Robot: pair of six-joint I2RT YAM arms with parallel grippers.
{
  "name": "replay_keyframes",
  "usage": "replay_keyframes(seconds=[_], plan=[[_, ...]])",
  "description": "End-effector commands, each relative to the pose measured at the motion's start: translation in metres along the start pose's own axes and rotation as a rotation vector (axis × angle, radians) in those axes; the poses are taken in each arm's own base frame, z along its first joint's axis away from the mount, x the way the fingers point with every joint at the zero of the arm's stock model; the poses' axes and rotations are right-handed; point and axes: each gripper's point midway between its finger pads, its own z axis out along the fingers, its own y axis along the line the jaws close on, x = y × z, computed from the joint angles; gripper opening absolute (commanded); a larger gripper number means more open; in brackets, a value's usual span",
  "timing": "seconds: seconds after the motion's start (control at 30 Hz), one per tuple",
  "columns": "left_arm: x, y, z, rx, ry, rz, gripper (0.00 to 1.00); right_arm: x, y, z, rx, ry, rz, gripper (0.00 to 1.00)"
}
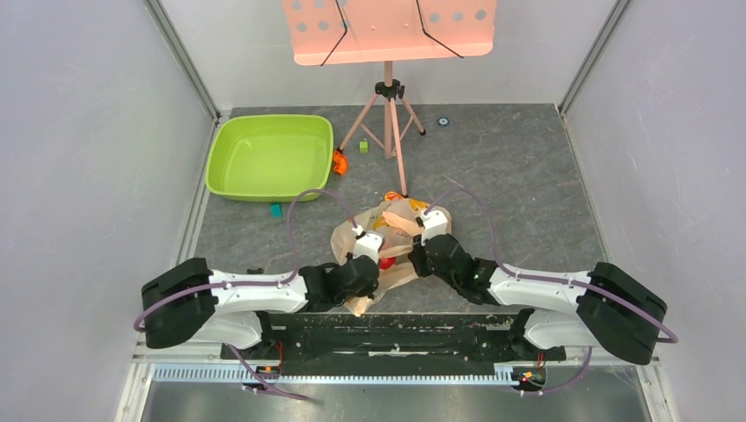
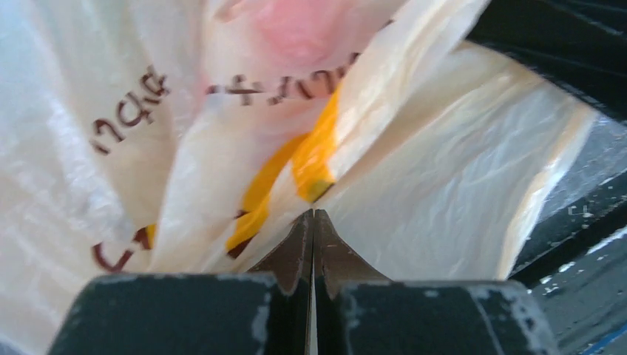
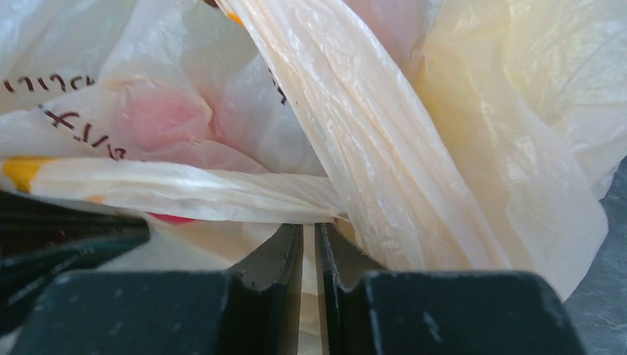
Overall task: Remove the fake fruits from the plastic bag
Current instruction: Adjust the plastic bag at the center of the board.
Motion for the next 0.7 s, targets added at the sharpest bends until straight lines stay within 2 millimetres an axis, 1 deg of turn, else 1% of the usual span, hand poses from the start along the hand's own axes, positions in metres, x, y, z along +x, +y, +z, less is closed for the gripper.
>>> replay_keyframes(seconds=[0.0,0.1,0.17,0.27,0.37,0.47,0.57,0.67], plan=[[0.005,0.023,-0.006,-0.085,-0.043,-0.089,0.02,-0.001,0.009,-0.005,-0.086,-0.047,-0.008,0.15],[0.011,0.032,-0.006,-0.106,-0.058,-0.118,0.02,0.003,0.014,-0.009,-0.141,-0.076,-0.015,0.21],[0.010,0.032,-0.006,-0.106,-0.071,-0.129,0.02,0.006,0.016,-0.011,-0.169,-0.088,-0.011,0.24],[0.005,0.030,-0.008,-0.096,-0.085,-0.128,0.02,0.000,0.025,-0.014,-0.212,-0.117,0.001,0.26],[-0.007,0.023,-0.012,-0.067,-0.109,-0.123,0.02,-0.011,0.034,-0.015,-0.233,-0.135,0.009,0.28],[-0.022,0.014,-0.023,-0.014,-0.141,-0.116,0.02,-0.020,0.040,-0.013,-0.228,-0.142,0.027,0.28],[-0.041,0.006,-0.036,0.034,-0.189,-0.123,0.02,-0.030,0.041,-0.010,-0.206,-0.163,0.052,0.28],[-0.055,0.004,-0.046,0.047,-0.223,-0.127,0.02,-0.041,0.037,-0.005,-0.151,-0.179,0.056,0.28]])
